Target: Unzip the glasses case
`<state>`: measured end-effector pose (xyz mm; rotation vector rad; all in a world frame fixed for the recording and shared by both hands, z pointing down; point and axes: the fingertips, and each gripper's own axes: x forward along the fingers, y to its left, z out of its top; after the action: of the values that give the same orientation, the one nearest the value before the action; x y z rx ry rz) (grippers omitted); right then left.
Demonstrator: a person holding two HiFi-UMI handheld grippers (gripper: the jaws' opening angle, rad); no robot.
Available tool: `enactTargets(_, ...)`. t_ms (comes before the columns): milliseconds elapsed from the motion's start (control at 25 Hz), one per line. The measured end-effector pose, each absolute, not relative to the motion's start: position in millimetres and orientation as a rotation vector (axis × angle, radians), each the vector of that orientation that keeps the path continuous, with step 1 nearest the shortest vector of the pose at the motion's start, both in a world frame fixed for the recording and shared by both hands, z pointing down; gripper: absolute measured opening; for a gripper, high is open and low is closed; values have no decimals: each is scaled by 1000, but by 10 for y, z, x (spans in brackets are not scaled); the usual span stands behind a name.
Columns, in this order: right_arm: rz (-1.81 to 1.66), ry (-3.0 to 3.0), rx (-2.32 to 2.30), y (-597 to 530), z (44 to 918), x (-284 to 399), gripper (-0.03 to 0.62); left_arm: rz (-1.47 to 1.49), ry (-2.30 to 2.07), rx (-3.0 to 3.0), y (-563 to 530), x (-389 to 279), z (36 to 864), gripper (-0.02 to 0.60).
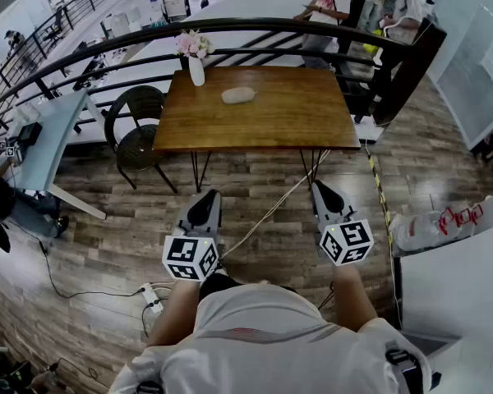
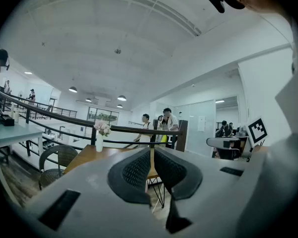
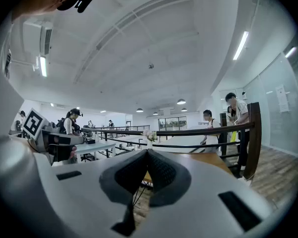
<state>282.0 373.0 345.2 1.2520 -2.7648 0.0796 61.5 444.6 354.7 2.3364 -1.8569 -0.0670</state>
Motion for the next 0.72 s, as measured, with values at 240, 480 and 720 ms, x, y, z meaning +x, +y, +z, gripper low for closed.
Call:
enactTargets(240, 91, -2762, 1240, 3741, 3510, 2825, 52, -57, -1851, 2338, 4433, 652, 3578, 32)
enactTargets(480, 85, -2753, 1237, 3739, 3534, 2869, 52, -51, -1845, 2340, 4411, 699, 3598, 32)
enactTargets(720, 77, -2750, 1246, 3703, 3527, 2921, 52, -38, -1817, 2359, 4335, 780, 3597, 32)
